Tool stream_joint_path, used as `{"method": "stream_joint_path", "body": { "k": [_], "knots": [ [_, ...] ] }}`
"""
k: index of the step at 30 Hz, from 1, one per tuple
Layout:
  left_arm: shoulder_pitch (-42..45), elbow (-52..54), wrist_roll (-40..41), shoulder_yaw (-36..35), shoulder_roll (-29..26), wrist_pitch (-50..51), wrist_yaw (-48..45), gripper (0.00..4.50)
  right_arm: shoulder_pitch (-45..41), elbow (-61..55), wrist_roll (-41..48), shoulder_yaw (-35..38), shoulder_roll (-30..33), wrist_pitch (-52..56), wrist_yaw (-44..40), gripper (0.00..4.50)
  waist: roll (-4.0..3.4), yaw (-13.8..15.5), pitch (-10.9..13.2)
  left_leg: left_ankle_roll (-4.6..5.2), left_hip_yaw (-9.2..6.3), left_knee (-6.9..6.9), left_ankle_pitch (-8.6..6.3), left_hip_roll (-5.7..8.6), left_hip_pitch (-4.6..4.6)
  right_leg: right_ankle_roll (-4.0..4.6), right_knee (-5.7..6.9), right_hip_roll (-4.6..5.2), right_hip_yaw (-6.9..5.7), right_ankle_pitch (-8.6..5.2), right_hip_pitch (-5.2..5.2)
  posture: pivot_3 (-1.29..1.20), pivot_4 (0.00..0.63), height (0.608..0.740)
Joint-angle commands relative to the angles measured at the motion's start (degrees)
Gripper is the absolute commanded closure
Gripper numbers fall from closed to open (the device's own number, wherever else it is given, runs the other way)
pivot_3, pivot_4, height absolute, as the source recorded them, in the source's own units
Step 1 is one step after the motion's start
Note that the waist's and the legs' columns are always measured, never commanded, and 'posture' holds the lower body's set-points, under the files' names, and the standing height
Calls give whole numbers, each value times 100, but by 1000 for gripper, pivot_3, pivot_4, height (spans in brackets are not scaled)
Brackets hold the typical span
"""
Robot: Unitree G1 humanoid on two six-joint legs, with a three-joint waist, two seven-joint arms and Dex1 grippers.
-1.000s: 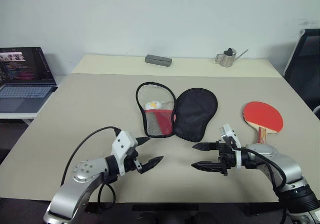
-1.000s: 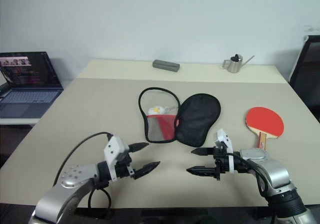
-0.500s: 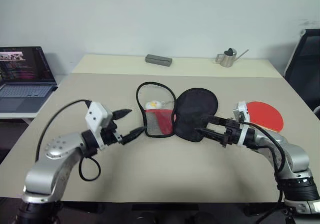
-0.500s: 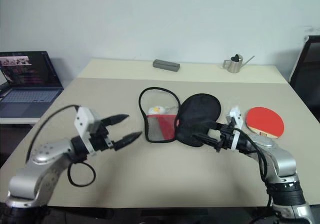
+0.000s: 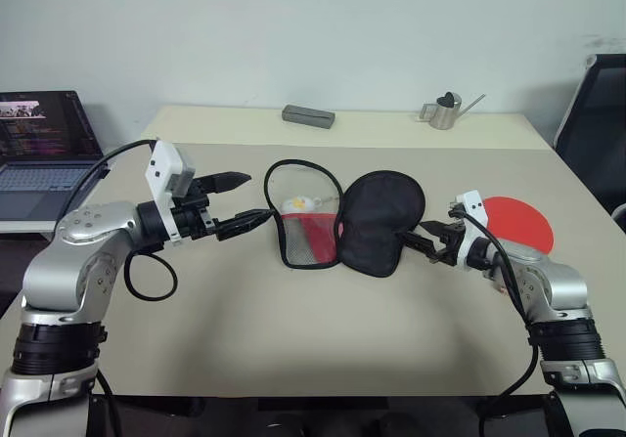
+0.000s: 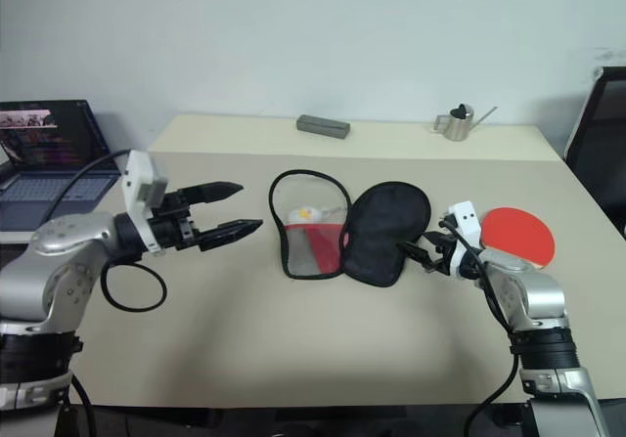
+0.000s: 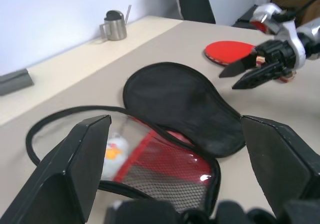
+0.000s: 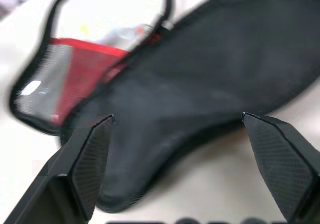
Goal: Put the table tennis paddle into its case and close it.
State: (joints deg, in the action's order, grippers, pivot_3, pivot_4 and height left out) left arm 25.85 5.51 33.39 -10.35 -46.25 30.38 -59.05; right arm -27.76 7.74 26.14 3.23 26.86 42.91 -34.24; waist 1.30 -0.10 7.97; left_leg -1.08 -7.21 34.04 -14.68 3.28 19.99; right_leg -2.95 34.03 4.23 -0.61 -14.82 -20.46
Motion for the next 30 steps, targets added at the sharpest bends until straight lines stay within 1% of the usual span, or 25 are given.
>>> {"method": "stream_joint_path", "body": {
  "k": [1, 6, 12, 15, 16, 21, 26, 27, 30],
  "knots": [
    [233, 20, -94, 106, -109, -185, -220, 0, -254, 278, -167, 77, -81, -146, 172, 16, 1, -1, 0, 0, 0, 0, 0, 0, 0, 2, 0, -1, 0, 1, 0, 0, 150, 740],
    [237, 24, -204, 225, -85, -276, -327, 0, -556, 750, -177, 112, -323, -82, 172, 16, 0, -6, 0, 0, 0, -1, 0, -2, 0, 10, 1, -3, 2, 7, -2, 0, 150, 740],
    [211, -52, -263, 206, -112, -344, -364, 0, -989, 1422, -321, 125, -562, -289, 221, 16, -4, -20, 3, 1, 0, -1, 1, -2, -2, 9, 3, -8, 3, 7, -2, 0, 150, 740],
    [140, -123, -334, 160, -189, -407, -403, 0, -1188, 1739, -475, 93, -639, -439, 340, 590, -5, -35, 3, 1, 2, -1, 1, -1, -4, 17, 4, -14, 1, 15, -3, 0, 150, 740],
    [125, -147, -355, 149, -206, -422, -411, 0, -1225, 1801, -513, 94, -646, -466, 345, 887, -4, -38, 2, 1, 2, -1, 1, -2, -4, 17, 5, -15, 1, 15, -4, 0, 150, 740],
    [77, -270, -383, 38, -340, -497, -467, 0, -1341, 1849, -637, 107, -598, -301, 413, 2561, -6, -52, 4, 1, 1, -1, 1, -3, -4, 19, 6, -15, 2, 15, -4, 0, 150, 740],
    [154, -80, -243, -15, -358, -370, -478, 0, -1301, 1619, -641, 126, -554, -51, 408, 4249, -6, -66, 4, 1, 1, -1, 1, -2, -4, 19, 6, -15, 2, 16, -3, 0, 150, 740],
    [157, -61, -230, -21, -358, -354, -483, 0, -1294, 1592, -641, 131, -552, -21, 409, 4479, -6, -67, 3, 1, 1, -1, 1, -2, -4, 19, 6, -14, 3, 16, -3, 0, 150, 740],
    [47, 78, -217, 15, -418, -328, -581, 0, -1280, 1440, -570, 243, -470, 268, 461, 4479, -6, -69, 4, 1, 1, -1, 1, -2, -4, 19, 7, -14, 3, 16, -3, 0, 150, 740]
  ]
}}
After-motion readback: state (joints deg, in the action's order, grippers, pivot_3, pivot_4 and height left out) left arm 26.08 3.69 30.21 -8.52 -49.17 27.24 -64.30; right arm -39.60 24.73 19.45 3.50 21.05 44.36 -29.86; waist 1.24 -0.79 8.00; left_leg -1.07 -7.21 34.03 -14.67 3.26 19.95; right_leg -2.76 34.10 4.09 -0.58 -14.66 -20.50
